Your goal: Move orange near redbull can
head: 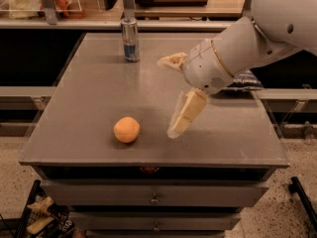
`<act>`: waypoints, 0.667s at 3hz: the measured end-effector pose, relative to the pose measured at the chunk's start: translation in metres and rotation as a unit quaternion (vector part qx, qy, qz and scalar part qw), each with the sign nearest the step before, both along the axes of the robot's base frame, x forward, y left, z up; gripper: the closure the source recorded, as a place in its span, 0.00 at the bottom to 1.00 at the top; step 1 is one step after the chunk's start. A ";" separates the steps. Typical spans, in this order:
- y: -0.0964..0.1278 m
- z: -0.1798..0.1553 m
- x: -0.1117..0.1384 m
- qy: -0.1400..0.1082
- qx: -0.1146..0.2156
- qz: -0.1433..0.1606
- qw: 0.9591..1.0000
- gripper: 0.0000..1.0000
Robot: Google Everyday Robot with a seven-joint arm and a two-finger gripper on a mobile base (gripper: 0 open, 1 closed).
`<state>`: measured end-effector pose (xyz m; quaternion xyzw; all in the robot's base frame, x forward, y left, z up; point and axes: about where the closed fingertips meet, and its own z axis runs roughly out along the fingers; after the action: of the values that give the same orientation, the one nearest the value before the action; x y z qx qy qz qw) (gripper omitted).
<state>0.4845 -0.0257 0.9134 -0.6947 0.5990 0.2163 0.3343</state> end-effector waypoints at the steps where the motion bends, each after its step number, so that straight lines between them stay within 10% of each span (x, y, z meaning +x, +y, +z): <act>1: 0.004 -0.001 0.000 0.001 0.004 0.005 1.000 0.00; 2: 0.014 -0.015 -0.001 0.009 0.036 0.019 0.999 0.00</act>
Offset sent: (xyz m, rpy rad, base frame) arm -0.0016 0.0238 -0.0396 0.1875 0.0484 0.0760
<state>0.4830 -0.0121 0.8985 -0.6914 0.5804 0.2504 0.3499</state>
